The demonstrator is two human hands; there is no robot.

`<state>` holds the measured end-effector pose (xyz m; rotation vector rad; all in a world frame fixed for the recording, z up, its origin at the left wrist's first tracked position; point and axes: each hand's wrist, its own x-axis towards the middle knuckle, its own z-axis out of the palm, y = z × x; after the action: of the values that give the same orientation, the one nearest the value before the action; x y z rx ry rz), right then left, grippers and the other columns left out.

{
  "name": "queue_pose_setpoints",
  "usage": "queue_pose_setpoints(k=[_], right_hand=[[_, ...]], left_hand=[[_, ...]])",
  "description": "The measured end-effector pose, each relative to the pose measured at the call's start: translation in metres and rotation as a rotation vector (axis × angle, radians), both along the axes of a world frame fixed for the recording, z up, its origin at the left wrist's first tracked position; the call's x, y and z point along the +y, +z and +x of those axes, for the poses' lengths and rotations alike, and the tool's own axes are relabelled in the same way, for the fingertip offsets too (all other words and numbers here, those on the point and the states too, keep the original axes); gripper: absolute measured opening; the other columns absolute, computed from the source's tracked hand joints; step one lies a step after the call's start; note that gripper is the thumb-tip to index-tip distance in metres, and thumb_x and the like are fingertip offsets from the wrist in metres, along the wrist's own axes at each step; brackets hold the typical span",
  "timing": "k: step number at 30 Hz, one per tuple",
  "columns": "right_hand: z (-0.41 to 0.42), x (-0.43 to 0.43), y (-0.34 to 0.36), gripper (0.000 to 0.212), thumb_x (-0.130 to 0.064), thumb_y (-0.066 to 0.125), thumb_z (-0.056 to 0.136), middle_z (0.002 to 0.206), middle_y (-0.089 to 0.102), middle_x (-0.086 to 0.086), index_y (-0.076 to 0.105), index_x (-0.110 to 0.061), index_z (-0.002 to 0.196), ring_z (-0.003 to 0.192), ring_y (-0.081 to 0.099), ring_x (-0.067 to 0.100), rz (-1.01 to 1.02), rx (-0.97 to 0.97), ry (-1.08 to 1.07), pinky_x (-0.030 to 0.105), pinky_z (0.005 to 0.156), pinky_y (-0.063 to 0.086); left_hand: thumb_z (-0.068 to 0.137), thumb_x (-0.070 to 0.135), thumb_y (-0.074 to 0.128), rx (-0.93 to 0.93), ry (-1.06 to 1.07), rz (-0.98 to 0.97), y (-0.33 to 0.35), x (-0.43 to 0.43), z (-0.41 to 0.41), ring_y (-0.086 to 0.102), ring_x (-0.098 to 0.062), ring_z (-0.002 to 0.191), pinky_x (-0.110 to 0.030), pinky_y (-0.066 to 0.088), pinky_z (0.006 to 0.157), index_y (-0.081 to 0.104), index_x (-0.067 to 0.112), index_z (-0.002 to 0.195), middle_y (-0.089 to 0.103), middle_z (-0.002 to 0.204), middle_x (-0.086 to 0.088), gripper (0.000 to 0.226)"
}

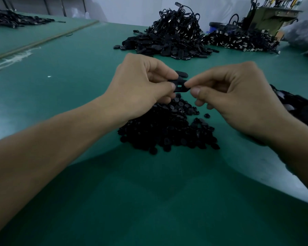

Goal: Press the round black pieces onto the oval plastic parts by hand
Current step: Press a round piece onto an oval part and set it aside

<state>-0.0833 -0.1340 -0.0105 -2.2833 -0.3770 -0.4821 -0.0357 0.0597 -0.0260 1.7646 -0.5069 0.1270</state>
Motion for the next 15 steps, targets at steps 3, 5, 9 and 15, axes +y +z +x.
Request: queue_pose_setpoints(k=[3,5,9,15], right_hand=[[-0.0013,0.0029,-0.0006,0.009,-0.02,0.076,0.087,0.075,0.075,-0.007,0.077,-0.027,0.092,0.072,0.072,0.006,0.039,0.024,-0.014,0.025,0.075,0.06],[-0.0022,0.004,0.0003,0.011,-0.018,0.077,0.086,0.077,0.075,-0.005,0.075,-0.028,0.09,0.073,0.072,0.01,0.066,0.028,-0.016,0.03,0.074,0.061],[-0.0019,0.004,0.0026,0.023,-0.011,0.078,0.084,0.08,0.074,-0.001,0.064,-0.028,0.09,0.074,0.074,0.016,0.134,0.031,-0.045,0.041,0.075,0.061],[-0.0028,0.0052,0.0032,0.014,-0.012,0.078,0.084,0.075,0.075,-0.004,0.075,-0.026,0.084,0.071,0.072,0.01,0.099,0.012,-0.052,0.028,0.072,0.06]], left_hand=[[0.087,-0.002,0.073,-0.002,-0.004,0.004,-0.0002,-0.0005,-0.0003,0.077,-0.017,0.073,-0.027,0.062,0.07,0.073,0.017,0.086,0.076,0.073,-0.002,0.019],[0.086,-0.002,0.073,-0.004,-0.007,0.008,-0.0002,-0.001,-0.0006,0.077,-0.018,0.073,-0.028,0.062,0.07,0.073,0.018,0.085,0.076,0.073,-0.002,0.02],[0.086,-0.001,0.074,-0.012,-0.025,0.018,0.0012,-0.003,-0.0025,0.076,-0.019,0.073,-0.028,0.062,0.07,0.073,0.019,0.086,0.077,0.075,-0.003,0.02],[0.083,-0.003,0.076,-0.041,-0.045,0.024,0.0033,-0.0054,-0.0065,0.076,-0.019,0.073,-0.03,0.063,0.071,0.073,0.019,0.087,0.078,0.078,-0.002,0.022]])
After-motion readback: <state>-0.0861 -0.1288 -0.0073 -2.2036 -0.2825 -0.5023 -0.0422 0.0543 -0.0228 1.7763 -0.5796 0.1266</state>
